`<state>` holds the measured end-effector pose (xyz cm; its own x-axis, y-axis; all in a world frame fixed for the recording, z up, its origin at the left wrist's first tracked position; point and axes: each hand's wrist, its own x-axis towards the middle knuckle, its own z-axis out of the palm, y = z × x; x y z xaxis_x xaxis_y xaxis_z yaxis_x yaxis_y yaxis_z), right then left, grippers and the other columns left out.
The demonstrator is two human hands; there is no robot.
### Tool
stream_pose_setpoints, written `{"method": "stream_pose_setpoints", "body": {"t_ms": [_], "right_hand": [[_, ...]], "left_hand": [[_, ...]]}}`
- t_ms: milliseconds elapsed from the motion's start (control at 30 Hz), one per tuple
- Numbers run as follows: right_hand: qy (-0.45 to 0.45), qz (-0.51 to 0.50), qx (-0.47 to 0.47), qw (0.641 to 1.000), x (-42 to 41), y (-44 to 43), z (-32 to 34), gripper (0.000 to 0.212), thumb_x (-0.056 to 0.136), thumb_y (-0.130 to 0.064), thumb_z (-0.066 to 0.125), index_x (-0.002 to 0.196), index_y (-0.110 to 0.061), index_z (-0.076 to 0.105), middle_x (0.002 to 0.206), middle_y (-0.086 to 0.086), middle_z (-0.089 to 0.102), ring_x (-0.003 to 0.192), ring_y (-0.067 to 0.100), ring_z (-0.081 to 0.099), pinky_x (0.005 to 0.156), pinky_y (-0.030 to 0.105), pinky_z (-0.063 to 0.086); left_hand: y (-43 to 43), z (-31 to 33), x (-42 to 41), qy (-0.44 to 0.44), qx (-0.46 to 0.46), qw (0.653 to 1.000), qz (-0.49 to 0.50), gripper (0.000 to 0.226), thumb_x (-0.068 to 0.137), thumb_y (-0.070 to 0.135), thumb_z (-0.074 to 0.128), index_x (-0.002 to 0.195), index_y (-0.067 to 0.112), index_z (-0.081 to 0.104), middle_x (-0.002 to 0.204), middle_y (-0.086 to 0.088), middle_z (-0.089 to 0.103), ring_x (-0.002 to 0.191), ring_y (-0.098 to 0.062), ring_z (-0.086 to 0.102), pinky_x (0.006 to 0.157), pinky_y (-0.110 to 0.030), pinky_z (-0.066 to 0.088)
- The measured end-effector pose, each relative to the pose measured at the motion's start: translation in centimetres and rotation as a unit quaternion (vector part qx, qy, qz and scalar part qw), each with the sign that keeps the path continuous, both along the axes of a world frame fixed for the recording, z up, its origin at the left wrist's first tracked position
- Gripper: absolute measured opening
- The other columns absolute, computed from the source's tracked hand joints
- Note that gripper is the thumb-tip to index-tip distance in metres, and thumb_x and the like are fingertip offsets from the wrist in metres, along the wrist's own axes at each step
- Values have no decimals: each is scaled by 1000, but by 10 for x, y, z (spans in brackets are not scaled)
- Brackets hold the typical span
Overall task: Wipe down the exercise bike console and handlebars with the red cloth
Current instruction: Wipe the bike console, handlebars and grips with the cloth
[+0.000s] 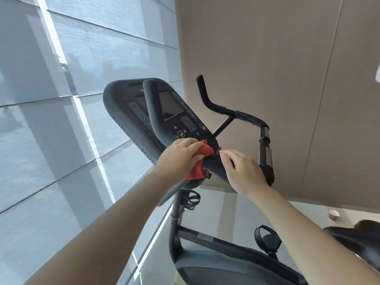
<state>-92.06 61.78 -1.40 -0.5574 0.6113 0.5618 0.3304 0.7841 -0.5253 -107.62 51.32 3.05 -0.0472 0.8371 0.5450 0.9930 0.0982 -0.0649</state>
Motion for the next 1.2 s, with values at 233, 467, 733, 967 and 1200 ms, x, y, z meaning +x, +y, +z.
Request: {"method": "stream_pose_setpoints", "body": {"t_ms": [233, 467, 733, 967, 1200], "right_hand": [[-38, -30, 9, 999, 0, -2, 1, 39, 98, -37, 31, 115, -19, 60, 115, -2, 63, 109, 18, 54, 86, 28, 40], [-52, -28, 29, 998, 1, 0, -1, 53, 90, -48, 23, 118, -21, 58, 114, -3, 64, 105, 17, 56, 84, 30, 43], [-35, -26, 49, 998, 0, 3, -5, 51, 91, -47, 23, 111, -19, 60, 103, 1, 66, 97, 23, 57, 76, 31, 42], [-31, -15, 33, 999, 3, 3, -5, 37, 98, -36, 33, 114, -16, 60, 106, 2, 65, 98, 20, 57, 77, 29, 42], [-41, -42, 40, 997, 0, -2, -3, 38, 98, -37, 32, 115, -17, 59, 108, 0, 64, 100, 18, 56, 73, 23, 37]], "left_hand": [[17, 4, -22, 5, 11, 998, 62, 40, 98, 41, 36, 130, 21, 52, 127, 1, 54, 119, -24, 47, 99, -33, 41], [11, 19, -33, -60, -9, 998, 35, 36, 97, 38, 42, 122, 17, 59, 119, -3, 59, 111, -25, 53, 91, -34, 41], [19, 0, -13, -27, -40, 999, 1, 43, 96, 45, 40, 127, 20, 54, 124, 1, 55, 114, -23, 50, 97, -37, 42], [29, 23, -6, 30, -87, 992, 87, 41, 97, 46, 35, 127, 23, 50, 123, 2, 51, 117, -20, 46, 90, -39, 47], [14, 41, -32, 126, -45, 991, 20, 52, 90, 56, 31, 129, 30, 53, 130, 2, 51, 129, -25, 40, 108, -56, 28]]}}
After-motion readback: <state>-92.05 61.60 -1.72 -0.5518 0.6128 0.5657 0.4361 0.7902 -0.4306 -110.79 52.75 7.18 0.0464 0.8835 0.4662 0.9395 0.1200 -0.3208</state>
